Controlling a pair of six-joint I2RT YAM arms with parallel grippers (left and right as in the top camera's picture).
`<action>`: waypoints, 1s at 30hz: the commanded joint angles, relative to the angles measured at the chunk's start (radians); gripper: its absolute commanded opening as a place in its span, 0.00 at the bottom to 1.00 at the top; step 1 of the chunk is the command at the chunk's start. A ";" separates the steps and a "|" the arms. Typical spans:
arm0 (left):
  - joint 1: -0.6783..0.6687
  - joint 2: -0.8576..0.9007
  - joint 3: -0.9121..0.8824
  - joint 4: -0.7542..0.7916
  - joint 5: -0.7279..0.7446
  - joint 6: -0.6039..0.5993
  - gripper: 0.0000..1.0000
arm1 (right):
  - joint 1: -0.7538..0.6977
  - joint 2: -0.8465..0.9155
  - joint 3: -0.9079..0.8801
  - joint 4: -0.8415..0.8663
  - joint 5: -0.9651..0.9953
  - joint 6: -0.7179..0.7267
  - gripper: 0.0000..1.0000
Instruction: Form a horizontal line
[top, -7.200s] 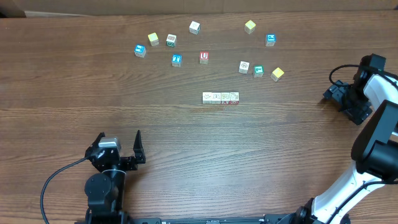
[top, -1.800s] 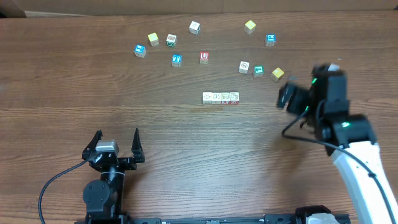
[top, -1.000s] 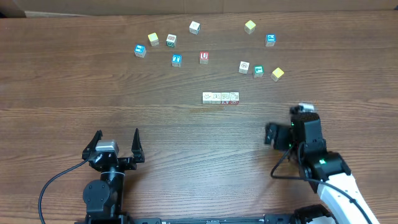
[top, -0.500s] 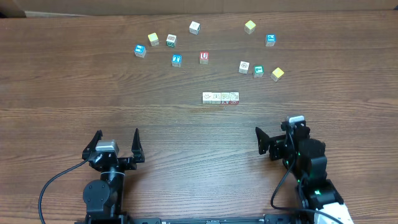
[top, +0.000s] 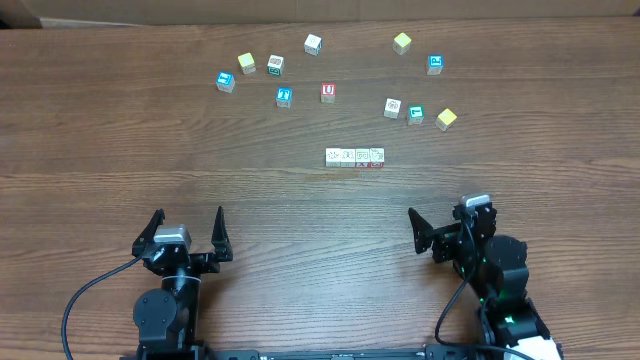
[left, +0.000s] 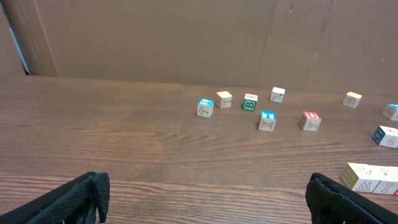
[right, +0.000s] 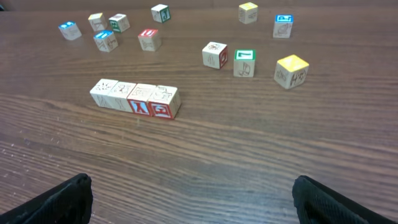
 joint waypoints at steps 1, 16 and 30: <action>-0.005 -0.013 -0.003 -0.001 0.008 0.022 1.00 | -0.005 -0.037 -0.045 0.006 -0.013 -0.008 1.00; -0.005 -0.013 -0.003 -0.001 0.008 0.023 1.00 | -0.005 -0.169 -0.043 -0.205 -0.017 -0.004 1.00; -0.005 -0.013 -0.003 -0.001 0.008 0.022 1.00 | -0.005 -0.428 -0.043 -0.287 -0.010 -0.004 1.00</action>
